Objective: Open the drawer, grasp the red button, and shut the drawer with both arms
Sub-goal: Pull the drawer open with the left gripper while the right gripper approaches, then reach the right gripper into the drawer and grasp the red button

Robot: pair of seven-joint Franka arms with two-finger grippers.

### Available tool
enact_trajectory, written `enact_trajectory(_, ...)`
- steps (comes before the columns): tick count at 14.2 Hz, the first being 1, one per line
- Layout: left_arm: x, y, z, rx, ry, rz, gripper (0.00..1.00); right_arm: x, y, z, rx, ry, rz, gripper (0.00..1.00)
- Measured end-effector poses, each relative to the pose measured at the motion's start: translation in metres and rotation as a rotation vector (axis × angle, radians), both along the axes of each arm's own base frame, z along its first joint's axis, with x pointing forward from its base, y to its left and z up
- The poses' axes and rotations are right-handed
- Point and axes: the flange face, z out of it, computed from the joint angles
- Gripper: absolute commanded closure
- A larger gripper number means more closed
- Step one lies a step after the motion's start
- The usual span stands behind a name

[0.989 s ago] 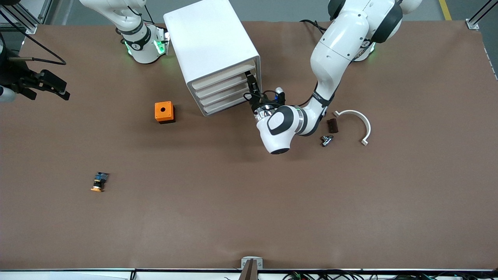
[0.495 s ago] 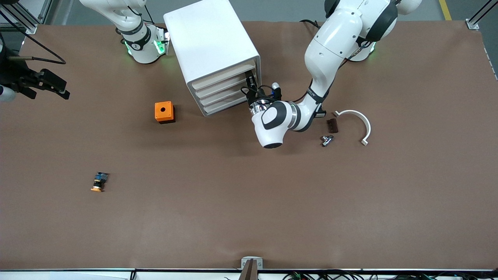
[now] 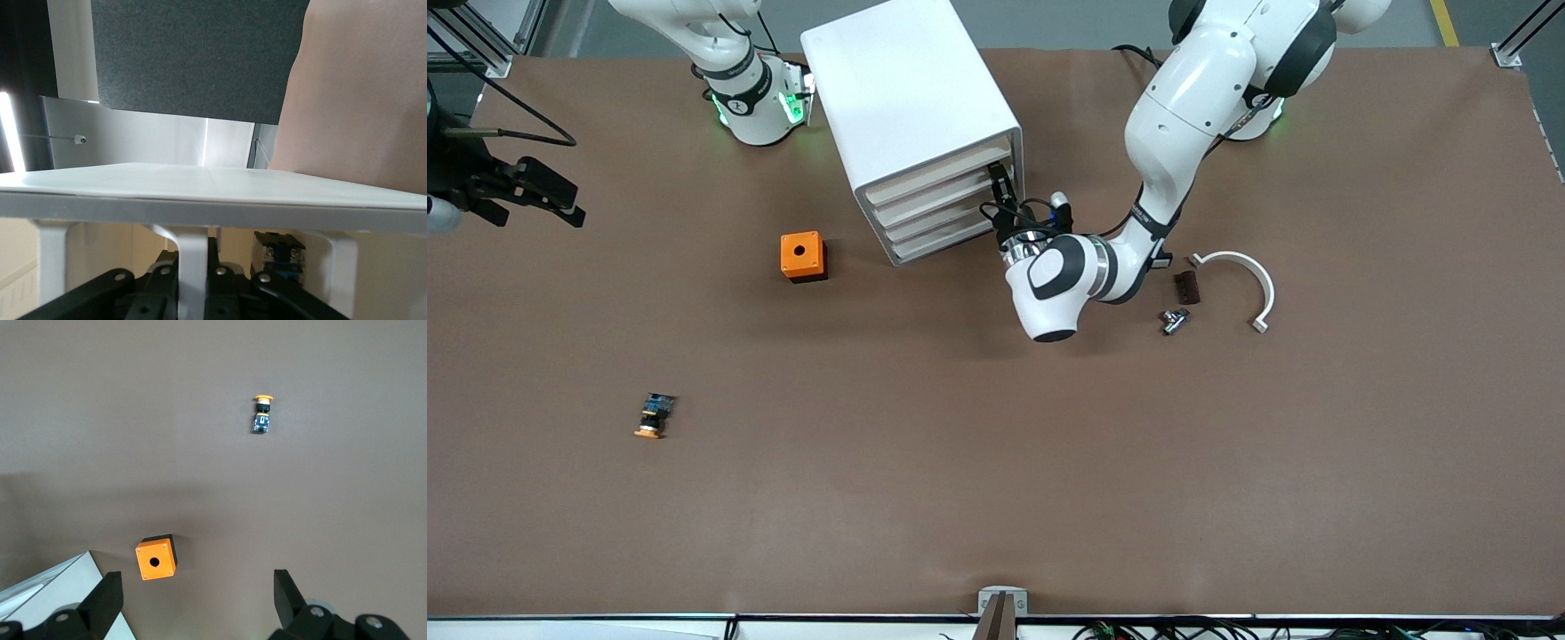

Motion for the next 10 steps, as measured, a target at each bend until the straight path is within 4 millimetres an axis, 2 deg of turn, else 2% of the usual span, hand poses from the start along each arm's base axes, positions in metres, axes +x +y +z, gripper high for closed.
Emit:
enact_trajectory(3, 0.021, 0.017, 0.000, 0.027, 0.007, 0.043, 0.89, 0.029, 0.002, -0.053, 0.009, 0.089, 0.009, 0.00)
enact_trajectory(4, 0.030, 0.025, 0.001, 0.030, 0.006, 0.062, 0.89, 0.037, 0.003, -0.064, 0.009, 0.102, 0.018, 0.00)
enact_trajectory(7, 0.061, 0.053, 0.002, 0.029, -0.001, 0.127, 0.87, 0.045, -0.002, -0.073, 0.009, 0.111, 0.013, 0.00)
enact_trajectory(10, 0.090, 0.081, 0.003, 0.030, -0.017, 0.198, 0.85, 0.055, -0.030, -0.095, 0.014, 0.132, -0.023, 0.00)
